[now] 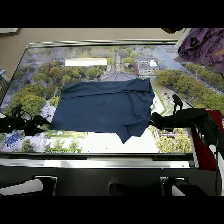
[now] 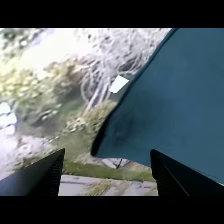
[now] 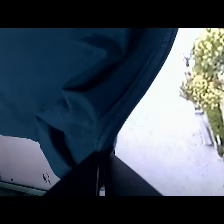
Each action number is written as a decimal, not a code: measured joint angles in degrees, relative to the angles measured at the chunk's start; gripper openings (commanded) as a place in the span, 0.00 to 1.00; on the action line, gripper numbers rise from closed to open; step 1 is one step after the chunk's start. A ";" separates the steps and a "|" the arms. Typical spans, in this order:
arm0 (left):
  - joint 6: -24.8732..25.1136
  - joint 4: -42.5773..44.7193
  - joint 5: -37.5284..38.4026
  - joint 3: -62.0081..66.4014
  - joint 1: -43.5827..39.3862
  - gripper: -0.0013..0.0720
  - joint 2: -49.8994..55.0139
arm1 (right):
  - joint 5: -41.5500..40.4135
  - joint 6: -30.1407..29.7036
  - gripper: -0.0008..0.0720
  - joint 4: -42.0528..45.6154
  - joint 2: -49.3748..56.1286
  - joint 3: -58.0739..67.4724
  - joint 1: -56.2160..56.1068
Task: Fold the clothes and pants, and hang the long-sleeved shirts on hangers.
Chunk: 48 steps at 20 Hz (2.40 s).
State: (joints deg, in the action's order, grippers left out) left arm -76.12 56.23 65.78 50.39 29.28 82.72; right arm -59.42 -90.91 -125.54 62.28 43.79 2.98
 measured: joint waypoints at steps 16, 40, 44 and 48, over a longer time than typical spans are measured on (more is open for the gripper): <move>-3.82 -4.31 -3.04 27.41 -10.54 0.04 -1.09 | 2.82 2.25 0.05 4.79 -5.33 20.33 0.00; -17.16 28.26 10.32 45.72 -12.94 0.04 -29.49 | -20.00 12.15 0.05 18.88 -2.93 71.23 -0.02; -14.82 26.36 4.31 38.86 -15.80 0.04 -15.37 | -21.62 12.13 0.05 19.30 12.28 68.41 -0.04; -14.05 25.86 -6.29 37.88 -18.93 0.04 2.43 | -16.06 11.89 0.05 19.26 28.55 67.04 -0.04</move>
State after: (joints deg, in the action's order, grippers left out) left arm -90.17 82.08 59.48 88.27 10.35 85.14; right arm -75.48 -79.02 -106.28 90.83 110.83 2.94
